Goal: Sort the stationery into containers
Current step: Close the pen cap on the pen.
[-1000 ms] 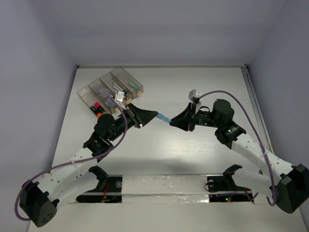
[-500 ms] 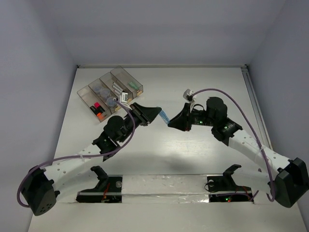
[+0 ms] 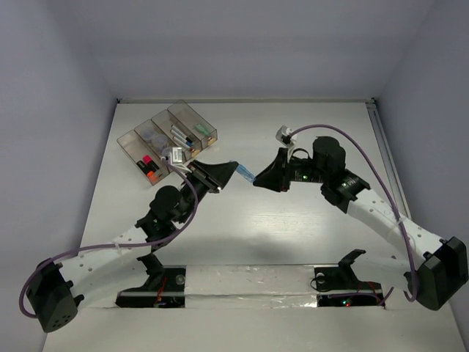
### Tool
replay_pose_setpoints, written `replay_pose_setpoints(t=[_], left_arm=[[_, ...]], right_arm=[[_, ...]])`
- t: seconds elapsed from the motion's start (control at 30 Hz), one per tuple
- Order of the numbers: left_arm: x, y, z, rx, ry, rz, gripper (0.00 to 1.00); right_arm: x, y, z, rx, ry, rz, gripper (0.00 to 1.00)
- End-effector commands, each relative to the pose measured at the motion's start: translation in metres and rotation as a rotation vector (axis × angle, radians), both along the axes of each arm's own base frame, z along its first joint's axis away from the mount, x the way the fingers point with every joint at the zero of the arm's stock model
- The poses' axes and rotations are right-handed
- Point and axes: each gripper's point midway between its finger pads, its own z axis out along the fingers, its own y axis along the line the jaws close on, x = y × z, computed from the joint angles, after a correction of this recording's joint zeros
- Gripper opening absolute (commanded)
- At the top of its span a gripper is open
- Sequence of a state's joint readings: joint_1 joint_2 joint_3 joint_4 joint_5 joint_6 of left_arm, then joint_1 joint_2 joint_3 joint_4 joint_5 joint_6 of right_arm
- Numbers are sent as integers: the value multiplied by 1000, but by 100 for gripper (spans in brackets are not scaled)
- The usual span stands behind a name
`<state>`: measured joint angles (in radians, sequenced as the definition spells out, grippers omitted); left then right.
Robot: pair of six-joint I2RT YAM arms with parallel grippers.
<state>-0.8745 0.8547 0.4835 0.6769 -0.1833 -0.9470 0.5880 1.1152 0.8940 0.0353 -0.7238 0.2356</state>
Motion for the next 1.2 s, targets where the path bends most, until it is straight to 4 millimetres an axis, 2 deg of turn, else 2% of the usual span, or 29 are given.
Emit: replay_pose_setpoints(t=[0.0, 0.03, 0.07, 0.17, 0.3, 0.33, 0.43, 0.57, 0.63, 0.73, 0.83, 0.97, 1.0, 1.07, 1.17], left_arm=[[-77, -46, -45, 120, 59, -406, 0], [-76, -45, -45, 129, 43, -400, 0], [-75, -46, -44, 150, 17, -396, 0], [-72, -48, -53, 218, -7, -396, 0], [-75, -55, -59, 265, -54, -436, 0], [-77, -57, -58, 269, -74, -453, 0], [-75, -61, -60, 308, -135, -455, 0], [-66, -63, -58, 351, -200, -434, 0], [-56, -61, -55, 365, -229, -410, 0], [-54, -69, -50, 359, -255, -437, 0], [-46, -67, -48, 352, -255, -426, 0], [-33, -49, -48, 365, -229, -348, 0], [-32, -41, -39, 352, -242, -326, 0], [-34, -35, -35, 338, -239, -311, 0], [-40, -29, -28, 302, -220, -307, 0]], right_arm=[[33, 5, 88, 167, -279, -98, 0], [49, -5, 86, 166, -267, -205, 0], [55, -12, 75, 166, -242, -275, 0], [59, -22, 71, 193, -231, -322, 0], [59, -36, 91, 228, -302, -385, 0], [53, -38, 103, 260, -342, -373, 0], [39, -37, 113, 285, -412, -315, 0], [32, -35, 108, 259, -475, -268, 0], [32, -33, 105, 257, -480, -258, 0], [38, -27, 102, 238, -478, -238, 0], [50, -31, 103, 222, -477, -284, 0], [52, -38, 124, 238, -505, -334, 0], [51, -41, 128, 244, -511, -348, 0], [40, -45, 137, 258, -529, -336, 0], [26, -37, 125, 236, -489, -243, 0]])
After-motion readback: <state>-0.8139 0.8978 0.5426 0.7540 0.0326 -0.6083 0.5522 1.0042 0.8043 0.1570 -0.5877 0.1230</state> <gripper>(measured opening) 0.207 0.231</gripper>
